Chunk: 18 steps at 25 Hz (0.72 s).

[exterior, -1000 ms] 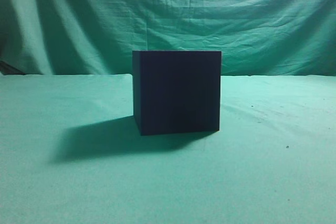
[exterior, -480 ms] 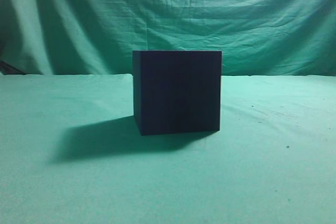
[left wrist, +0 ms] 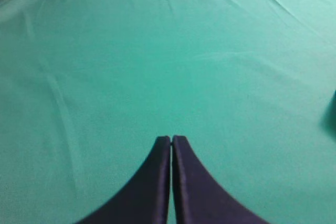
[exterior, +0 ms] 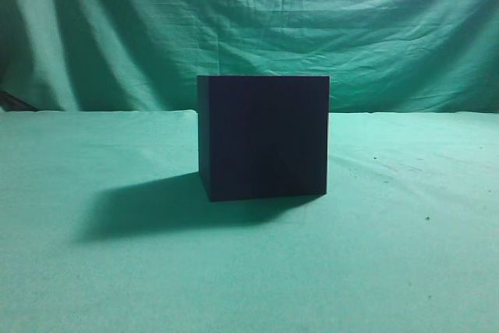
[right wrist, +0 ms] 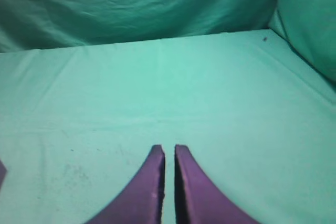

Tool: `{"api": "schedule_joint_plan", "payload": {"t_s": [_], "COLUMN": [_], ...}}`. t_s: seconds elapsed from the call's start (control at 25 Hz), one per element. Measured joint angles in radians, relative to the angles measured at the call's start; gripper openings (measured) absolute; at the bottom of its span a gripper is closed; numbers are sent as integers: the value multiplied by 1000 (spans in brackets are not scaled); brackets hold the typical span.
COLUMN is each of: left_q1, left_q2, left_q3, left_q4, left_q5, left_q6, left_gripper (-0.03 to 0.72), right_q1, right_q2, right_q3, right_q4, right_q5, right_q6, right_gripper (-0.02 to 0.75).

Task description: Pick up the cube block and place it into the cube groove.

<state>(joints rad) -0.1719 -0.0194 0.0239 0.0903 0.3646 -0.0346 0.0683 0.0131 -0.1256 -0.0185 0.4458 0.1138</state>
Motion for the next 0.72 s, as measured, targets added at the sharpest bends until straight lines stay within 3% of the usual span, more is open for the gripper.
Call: {"api": "schedule_joint_plan", "payload": {"t_s": [0.36, 0.72], "left_q1": [0, 0], "left_q2": [0, 0], "left_q3": [0, 0], "left_q4": [0, 0], "left_q5": [0, 0], "left_q6": [0, 0], "left_gripper": [0, 0], "right_q1": [-31, -31], "right_q2": [-24, -24], "right_q3": [146, 152], "right_q4": [3, 3], "right_q5": [-18, -45], "right_q6": [-2, -14], "right_gripper": [0, 0]}}
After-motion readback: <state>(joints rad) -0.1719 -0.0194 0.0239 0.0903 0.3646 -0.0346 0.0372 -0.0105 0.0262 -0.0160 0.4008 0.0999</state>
